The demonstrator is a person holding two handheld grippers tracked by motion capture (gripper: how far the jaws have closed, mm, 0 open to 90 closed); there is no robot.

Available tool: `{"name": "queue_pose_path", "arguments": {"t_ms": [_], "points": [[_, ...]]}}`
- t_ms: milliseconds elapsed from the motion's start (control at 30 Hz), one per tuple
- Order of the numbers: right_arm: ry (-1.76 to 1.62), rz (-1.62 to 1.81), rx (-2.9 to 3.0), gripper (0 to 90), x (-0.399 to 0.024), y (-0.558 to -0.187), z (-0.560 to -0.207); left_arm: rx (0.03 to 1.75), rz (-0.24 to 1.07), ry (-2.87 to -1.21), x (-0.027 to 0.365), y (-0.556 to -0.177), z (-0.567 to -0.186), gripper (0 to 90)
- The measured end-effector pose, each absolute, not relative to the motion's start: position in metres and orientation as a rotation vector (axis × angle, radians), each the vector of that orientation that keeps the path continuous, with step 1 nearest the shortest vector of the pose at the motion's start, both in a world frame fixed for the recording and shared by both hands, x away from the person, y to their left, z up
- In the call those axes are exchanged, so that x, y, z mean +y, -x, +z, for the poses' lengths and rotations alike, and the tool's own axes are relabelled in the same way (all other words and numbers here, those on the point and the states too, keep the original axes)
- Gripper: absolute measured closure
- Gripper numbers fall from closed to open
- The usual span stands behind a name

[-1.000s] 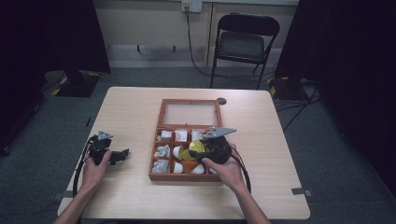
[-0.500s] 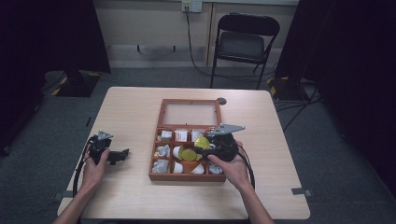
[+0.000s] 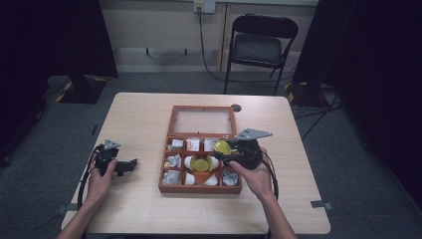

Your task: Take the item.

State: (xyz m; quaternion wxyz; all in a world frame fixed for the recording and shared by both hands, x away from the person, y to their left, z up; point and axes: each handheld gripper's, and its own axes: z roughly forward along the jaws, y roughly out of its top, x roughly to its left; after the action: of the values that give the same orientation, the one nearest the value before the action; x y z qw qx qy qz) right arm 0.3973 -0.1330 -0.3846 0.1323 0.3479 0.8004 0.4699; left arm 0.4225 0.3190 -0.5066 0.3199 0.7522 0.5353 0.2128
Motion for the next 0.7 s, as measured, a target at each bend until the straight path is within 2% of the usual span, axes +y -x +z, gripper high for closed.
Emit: {"name": "queue_pose_path", "arguments": {"t_ms": [700], "points": [[-1.042, 1.406, 2.218, 38.1, -0.166, -0.395, -0.365, 1.406, 0.559, -1.977, 0.319, -0.423, -0.507, 0.0]]}}
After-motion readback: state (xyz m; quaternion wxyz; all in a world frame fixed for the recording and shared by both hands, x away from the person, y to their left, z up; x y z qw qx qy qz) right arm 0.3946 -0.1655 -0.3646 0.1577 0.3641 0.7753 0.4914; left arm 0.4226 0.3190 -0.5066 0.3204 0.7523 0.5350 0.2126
